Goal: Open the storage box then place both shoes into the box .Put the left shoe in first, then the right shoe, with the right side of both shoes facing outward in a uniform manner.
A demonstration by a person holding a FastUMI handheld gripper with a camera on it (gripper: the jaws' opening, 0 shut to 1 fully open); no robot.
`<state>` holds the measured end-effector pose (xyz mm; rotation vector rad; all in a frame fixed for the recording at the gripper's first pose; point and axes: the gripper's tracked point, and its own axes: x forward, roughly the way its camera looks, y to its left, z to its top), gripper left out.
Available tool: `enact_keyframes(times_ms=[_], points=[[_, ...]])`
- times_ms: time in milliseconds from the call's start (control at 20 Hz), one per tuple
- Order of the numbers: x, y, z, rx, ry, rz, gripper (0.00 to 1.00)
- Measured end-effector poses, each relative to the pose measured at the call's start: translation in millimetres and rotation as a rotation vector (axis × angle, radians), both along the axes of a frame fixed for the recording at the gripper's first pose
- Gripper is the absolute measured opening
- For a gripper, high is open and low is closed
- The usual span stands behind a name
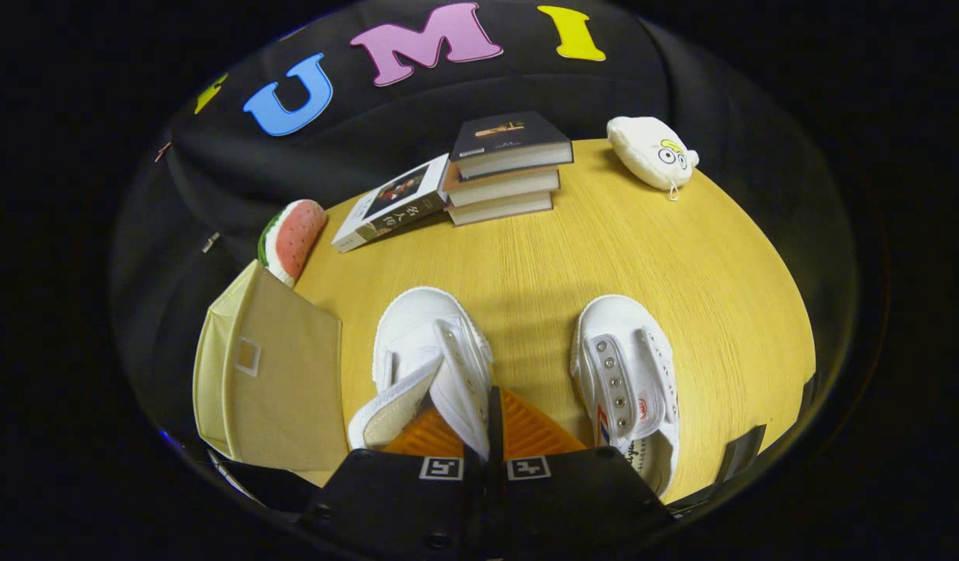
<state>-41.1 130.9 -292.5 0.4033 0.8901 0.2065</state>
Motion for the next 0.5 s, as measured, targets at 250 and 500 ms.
enact_keyframes(times_ms=[250,500], points=[[13,32,84,0.061,-0.091,0.022,0.06],[12,102,154,0.152,-0.084,0.093,0.06]])
